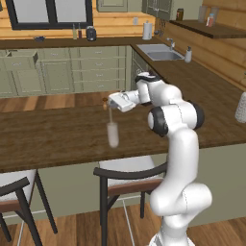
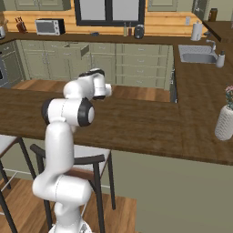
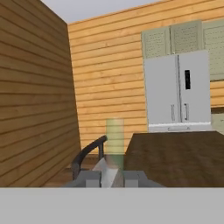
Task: Take a straw from the drawer in front and place it inside the glass cup on the dining counter.
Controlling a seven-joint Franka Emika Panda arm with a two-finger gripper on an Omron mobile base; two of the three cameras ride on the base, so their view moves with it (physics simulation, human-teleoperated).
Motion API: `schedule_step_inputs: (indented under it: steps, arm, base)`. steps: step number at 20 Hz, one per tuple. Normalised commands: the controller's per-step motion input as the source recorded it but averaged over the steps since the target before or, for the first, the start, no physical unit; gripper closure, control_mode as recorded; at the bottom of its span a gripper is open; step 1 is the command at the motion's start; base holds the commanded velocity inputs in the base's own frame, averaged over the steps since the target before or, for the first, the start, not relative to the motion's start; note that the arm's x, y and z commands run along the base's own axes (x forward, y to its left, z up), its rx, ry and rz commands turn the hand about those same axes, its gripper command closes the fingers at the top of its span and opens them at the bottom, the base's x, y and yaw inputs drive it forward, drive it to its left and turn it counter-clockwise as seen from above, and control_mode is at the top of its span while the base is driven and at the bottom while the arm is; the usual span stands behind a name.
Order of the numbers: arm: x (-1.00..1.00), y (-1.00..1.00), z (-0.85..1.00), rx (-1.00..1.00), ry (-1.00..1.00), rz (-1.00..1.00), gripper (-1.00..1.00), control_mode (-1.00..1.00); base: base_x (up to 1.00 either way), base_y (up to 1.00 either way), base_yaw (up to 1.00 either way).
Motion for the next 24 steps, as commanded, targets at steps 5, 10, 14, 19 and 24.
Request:
schedule_step_inputs:
  steps: [5, 10, 14, 19, 24]
  arm:
    - [0.17, 0.06, -0.19, 0.0, 0.0, 0.04, 1.0, -1.0]
    - [-0.32, 0.0, -0.04, 0.0, -0.01, 0.02, 1.0, -1.0]
    - [-0.49, 0.0, -0.06, 0.0, -0.01, 0.0, 1.0, -1.0]
    - [-0.17, 0.0, -0.2, 0.0, 0.0, 0.0, 1.0, -1.0]
    - [0.0, 0.0, -0.25, 0.0, -0.01, 0.0, 1.0, -1.0]
  base:
    - [0.0, 0.0, 0.0]
    - [0.0, 0.0, 0.0]
    - [0.0, 0.0, 0.0]
    - [0.0, 0.0, 0.0]
    - [0.0, 0.0, 0.0]
